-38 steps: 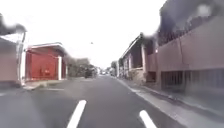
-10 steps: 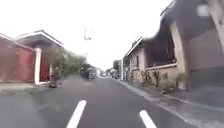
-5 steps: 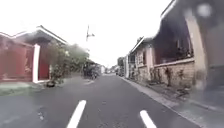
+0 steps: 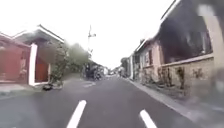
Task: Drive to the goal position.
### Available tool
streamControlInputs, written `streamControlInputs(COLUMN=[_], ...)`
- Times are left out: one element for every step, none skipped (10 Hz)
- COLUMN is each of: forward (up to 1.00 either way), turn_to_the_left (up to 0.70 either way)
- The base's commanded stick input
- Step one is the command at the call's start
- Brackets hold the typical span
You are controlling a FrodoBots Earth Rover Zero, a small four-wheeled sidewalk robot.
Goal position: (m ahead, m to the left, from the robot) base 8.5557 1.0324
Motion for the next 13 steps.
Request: streamControlInputs(forward=[1.0, 1.0, 1.0, 1.0, 1.0, 1.0, 1.0, 1.0, 1.0, 1.0, 1.0, 1.0, 1.0], turn_to_the_left=[-0.4, -0.32, 0.0, 0.0, 0.0, 0.0, 0.0, 0.0, 0.0, 0.0, 0.0, 0.0, 0.0])
